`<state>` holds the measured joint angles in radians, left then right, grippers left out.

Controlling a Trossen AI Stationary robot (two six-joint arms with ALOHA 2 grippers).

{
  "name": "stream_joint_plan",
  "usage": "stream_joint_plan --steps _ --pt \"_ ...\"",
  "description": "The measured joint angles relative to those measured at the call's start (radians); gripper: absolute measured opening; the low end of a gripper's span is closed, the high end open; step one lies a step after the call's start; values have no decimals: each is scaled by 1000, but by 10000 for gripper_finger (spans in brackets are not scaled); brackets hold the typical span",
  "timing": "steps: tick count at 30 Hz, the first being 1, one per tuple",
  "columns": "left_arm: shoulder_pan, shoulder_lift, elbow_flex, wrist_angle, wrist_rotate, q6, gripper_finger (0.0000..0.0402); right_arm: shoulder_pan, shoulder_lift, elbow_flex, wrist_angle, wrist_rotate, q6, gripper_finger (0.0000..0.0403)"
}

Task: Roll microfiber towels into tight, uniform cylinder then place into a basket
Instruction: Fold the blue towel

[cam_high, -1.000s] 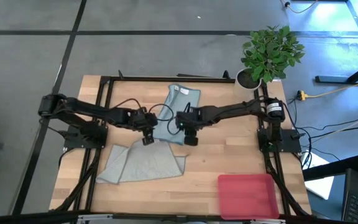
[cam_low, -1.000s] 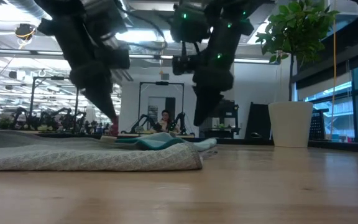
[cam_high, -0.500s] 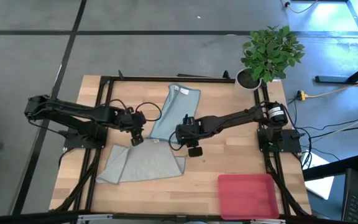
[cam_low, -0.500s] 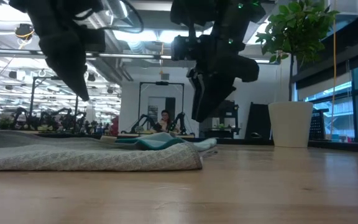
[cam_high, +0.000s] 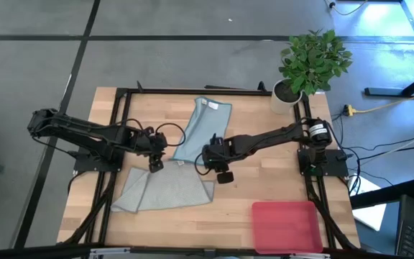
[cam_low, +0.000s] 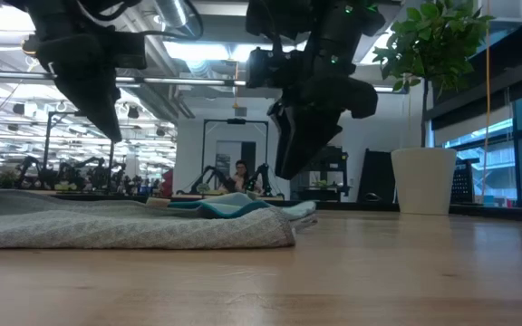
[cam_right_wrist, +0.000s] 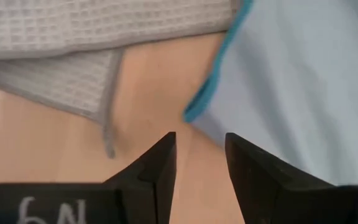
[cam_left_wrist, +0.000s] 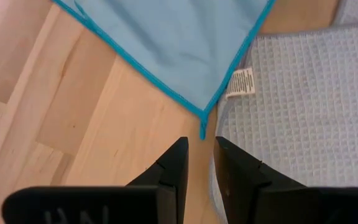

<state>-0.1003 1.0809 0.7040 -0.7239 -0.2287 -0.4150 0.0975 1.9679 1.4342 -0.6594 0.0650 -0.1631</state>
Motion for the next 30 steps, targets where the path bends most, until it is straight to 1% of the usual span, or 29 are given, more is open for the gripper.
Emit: stream_joint_plan --steps 2,7,10,14,19,23,26,30 --pt "-5 0 0 -12 0 5 69 0 5 0 -6 -20 0 145" --pt "-6 0 0 -45 -1 6 69 0 37 0 32 -22 -21 163" --pt "-6 0 0 -57 -27 6 69 0 49 0 56 -22 -56 169" --pt "-6 0 0 -58 -59 7 69 0 58 0 76 -22 -57 170" --pt "-6 0 0 -53 -59 6 69 -6 84 0 73 -8 -65 170" --pt "-6 0 0 -50 -59 5 69 -9 128 0 79 -7 -111 170" --pt "-6 0 0 -50 -59 5 69 -9 145 4 85 20 -132 170" --pt "-6 0 0 -45 -59 0 69 -6 154 4 87 74 -107 168"
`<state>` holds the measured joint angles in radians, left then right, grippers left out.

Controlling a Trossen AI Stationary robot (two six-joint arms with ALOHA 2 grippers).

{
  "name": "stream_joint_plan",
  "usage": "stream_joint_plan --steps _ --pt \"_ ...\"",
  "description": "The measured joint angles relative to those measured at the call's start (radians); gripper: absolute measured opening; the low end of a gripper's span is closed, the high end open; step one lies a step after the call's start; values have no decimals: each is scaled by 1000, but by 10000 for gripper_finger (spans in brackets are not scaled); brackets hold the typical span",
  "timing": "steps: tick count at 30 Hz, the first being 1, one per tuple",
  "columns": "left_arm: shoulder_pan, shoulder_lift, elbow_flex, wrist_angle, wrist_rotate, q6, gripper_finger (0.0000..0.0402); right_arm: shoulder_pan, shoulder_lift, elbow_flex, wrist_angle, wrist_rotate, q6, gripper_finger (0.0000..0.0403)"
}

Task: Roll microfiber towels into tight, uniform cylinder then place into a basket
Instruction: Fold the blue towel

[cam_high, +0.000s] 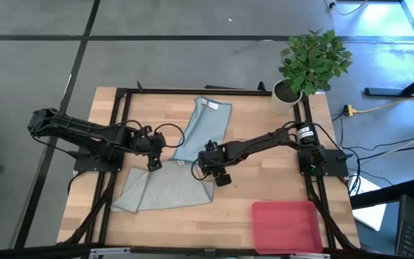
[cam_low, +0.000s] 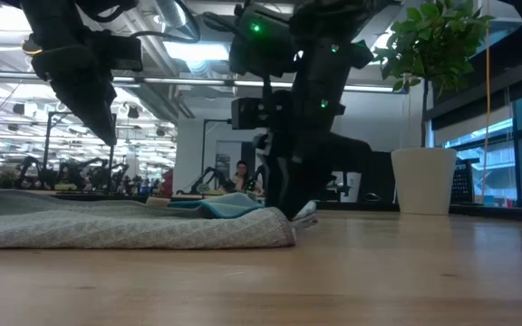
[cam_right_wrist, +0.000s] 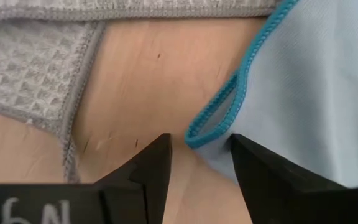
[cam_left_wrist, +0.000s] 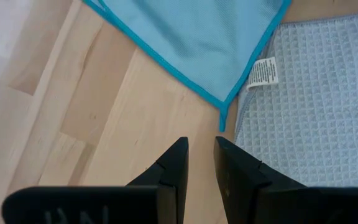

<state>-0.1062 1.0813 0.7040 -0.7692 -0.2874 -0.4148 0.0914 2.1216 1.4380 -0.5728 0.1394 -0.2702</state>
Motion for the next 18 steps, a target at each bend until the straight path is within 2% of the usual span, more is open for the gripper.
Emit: stream_joint_plan --steps 5,12,18 --pt "0 0 0 0 0 -1 69 0 2 -1 11 13 34 127" --pt "0 0 0 0 0 -1 69 0 5 -2 30 39 104 13" --pt "0 0 0 0 0 -1 69 -5 -7 3 -3 185 102 7"
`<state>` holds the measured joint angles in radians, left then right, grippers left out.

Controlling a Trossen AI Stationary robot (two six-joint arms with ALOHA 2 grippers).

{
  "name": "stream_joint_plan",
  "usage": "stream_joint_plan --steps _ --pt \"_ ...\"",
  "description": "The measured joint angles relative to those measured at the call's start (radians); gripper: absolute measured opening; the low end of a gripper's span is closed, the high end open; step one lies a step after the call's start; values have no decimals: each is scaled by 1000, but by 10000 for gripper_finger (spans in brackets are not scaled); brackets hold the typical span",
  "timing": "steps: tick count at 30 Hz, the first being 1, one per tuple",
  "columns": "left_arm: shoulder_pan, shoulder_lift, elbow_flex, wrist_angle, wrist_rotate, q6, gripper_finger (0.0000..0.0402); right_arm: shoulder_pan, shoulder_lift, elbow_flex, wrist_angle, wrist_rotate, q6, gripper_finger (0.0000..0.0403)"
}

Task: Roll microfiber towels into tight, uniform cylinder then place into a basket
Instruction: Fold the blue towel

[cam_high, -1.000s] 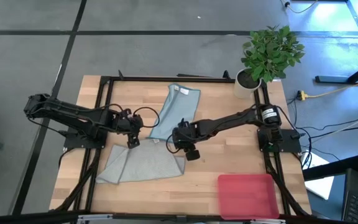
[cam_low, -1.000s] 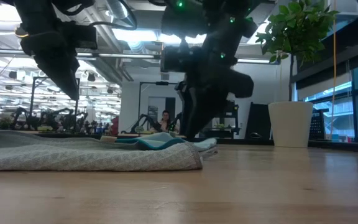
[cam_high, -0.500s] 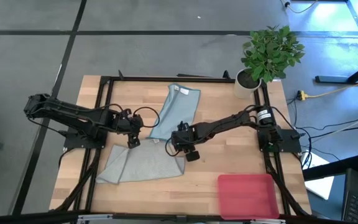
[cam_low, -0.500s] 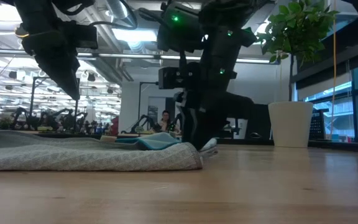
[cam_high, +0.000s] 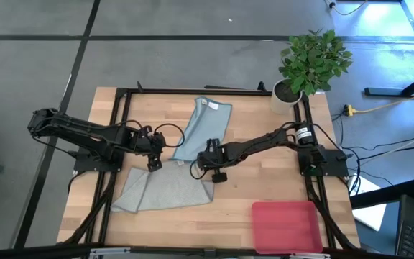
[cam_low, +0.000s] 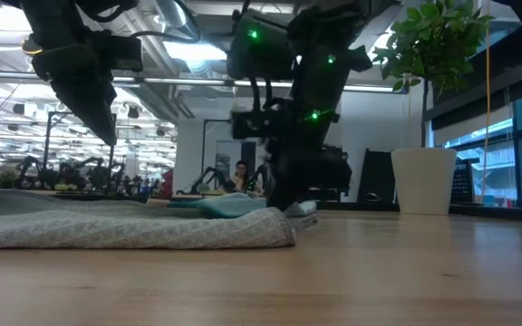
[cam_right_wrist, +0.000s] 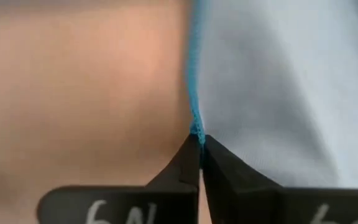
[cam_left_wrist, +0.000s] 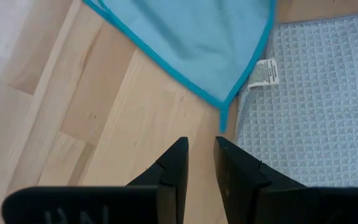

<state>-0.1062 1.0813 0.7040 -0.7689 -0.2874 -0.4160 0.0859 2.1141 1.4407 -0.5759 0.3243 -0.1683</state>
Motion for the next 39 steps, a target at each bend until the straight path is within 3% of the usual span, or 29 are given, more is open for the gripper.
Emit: stream_joint_plan --steps 4,16,30,39 --pt "0 0 0 0 0 0 69 -24 -45 39 -41 80 7 6" --pt "0 0 0 8 3 0 69 -185 -95 115 -114 62 71 4" --pt "0 0 0 17 16 0 69 -397 -96 126 -73 136 84 4" --pt "0 0 0 18 16 0 69 -475 -96 126 -6 141 36 4"
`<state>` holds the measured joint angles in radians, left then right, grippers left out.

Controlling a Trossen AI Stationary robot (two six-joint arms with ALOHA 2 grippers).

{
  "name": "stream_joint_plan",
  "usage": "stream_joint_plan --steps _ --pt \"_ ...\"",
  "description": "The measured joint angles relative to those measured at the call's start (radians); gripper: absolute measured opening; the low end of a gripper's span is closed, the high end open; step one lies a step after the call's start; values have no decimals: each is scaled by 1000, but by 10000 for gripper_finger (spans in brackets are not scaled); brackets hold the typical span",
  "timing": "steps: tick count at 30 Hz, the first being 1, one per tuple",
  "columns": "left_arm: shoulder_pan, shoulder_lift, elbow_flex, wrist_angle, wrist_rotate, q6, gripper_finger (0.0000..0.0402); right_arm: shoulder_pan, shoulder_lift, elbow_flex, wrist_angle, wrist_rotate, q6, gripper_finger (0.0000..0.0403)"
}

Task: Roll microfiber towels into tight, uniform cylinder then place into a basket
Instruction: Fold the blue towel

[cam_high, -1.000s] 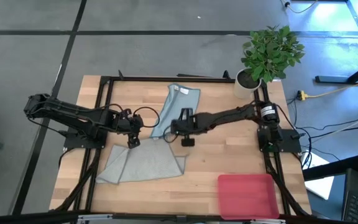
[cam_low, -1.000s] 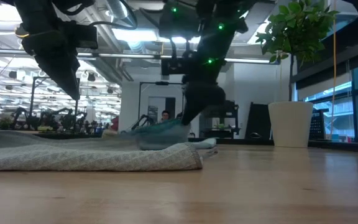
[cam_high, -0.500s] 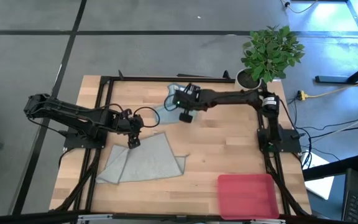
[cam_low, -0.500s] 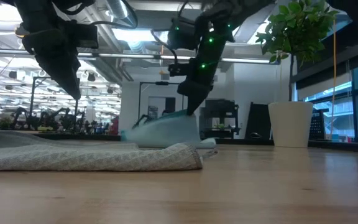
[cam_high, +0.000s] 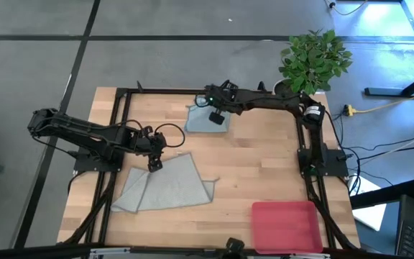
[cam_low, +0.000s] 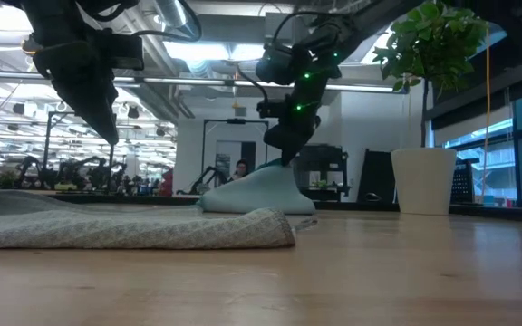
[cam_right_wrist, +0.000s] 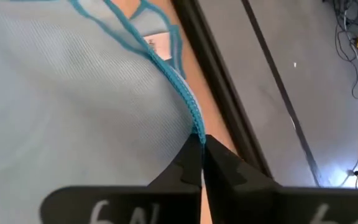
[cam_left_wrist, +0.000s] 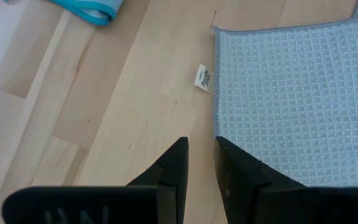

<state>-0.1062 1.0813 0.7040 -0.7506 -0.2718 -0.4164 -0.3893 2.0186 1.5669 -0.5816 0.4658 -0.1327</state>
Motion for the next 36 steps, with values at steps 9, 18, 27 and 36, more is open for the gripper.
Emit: stream_joint_plan --steps 9,18,27,36 --pt "0 0 0 1 0 0 69 -27 0 0 20 132 -29 4" --pt "1 0 0 3 0 0 69 -56 0 0 -21 82 45 38" --pt "1 0 0 3 0 0 69 -72 0 0 -30 82 49 104" --pt "1 0 0 3 0 0 69 -72 -1 0 -50 -152 187 160"
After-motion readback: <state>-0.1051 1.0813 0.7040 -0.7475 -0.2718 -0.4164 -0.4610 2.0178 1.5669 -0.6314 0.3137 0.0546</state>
